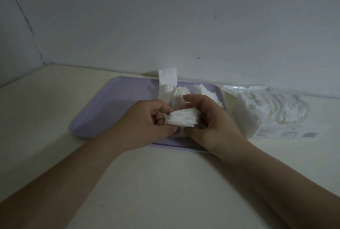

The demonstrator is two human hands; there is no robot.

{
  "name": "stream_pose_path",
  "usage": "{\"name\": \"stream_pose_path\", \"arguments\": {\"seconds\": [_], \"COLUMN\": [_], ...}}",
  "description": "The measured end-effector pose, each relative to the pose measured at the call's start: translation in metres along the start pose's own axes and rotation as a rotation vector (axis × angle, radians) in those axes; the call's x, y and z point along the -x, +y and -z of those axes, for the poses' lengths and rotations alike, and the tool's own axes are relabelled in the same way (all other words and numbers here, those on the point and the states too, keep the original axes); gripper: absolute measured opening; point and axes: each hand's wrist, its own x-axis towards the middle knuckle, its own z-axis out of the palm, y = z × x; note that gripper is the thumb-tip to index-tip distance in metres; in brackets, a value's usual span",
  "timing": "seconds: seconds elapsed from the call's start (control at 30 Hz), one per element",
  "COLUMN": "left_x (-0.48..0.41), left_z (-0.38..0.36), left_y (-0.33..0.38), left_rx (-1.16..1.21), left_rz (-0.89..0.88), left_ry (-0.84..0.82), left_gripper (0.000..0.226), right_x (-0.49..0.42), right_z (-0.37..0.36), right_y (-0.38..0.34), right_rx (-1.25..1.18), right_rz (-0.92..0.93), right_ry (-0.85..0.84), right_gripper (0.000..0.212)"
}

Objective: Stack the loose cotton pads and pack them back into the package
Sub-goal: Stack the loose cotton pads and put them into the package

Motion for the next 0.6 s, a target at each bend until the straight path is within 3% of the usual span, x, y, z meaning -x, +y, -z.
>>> {"name": "stream_pose_path", "arguments": {"seconds": [0.3,0.47,0.6], "left_x": [0.001,0.004,0.004], "left_z": [-0.002,-0.01,-0.006], "left_y": [0.006,0.013,0.016], "left_rx": [0.077,0.004,-0.065], "left_rz": [0.036,0.041,0.054], "left_ry": [-0.134,-0.124,-0.061], "left_gripper": [0.055,0.045,0.042], "right_x": [0.002,0.004,-0.001], "right_z": [-0.013,-0.01,-0.01], "right_y": [-0.009,-0.013,-0.016], "right_rx": [0.018,-0.145,-0.119], "right_rz": [-0.114,-0.155,-0.135], "right_ry": [-0.044,-0.152,-0.084], "right_gripper": [0.078,0.096,0.088]}}
